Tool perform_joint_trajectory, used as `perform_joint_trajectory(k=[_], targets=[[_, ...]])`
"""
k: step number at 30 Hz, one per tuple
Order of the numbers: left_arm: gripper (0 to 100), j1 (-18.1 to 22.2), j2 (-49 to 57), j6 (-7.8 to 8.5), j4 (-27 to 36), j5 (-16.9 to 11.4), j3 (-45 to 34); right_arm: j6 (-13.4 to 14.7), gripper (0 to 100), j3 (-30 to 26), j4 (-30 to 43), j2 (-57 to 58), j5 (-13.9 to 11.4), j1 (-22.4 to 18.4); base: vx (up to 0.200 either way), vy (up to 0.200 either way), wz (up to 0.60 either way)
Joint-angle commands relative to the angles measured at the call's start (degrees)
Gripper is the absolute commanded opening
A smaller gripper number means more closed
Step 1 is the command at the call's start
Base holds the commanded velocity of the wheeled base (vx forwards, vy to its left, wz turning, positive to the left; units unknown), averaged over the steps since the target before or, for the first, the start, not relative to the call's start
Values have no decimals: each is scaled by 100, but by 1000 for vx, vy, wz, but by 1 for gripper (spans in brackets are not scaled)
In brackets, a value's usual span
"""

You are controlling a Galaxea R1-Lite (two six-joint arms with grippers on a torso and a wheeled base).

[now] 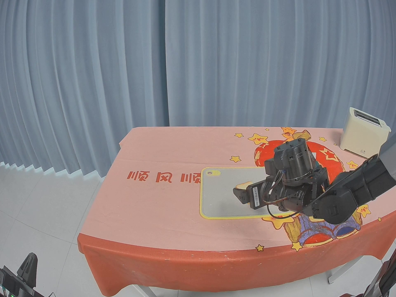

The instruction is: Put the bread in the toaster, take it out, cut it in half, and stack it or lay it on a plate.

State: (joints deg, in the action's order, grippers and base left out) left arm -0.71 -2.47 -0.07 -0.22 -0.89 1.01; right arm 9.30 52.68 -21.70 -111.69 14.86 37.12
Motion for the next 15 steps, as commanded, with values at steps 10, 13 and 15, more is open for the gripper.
perform_joint_trajectory(k=[10, 13, 15], targets=[[0, 0, -7, -1, -4, 1, -101, 72, 100, 595, 597, -441, -308, 234, 0, 0, 0], [0, 0, -7, -1, -4, 1, -101, 212, 100, 674, 597, -591, -308, 261, 0, 0, 0], [0, 0, -7, -1, -4, 1, -101, 283, 100, 779, 614, -670, -308, 261, 0, 0, 0]])
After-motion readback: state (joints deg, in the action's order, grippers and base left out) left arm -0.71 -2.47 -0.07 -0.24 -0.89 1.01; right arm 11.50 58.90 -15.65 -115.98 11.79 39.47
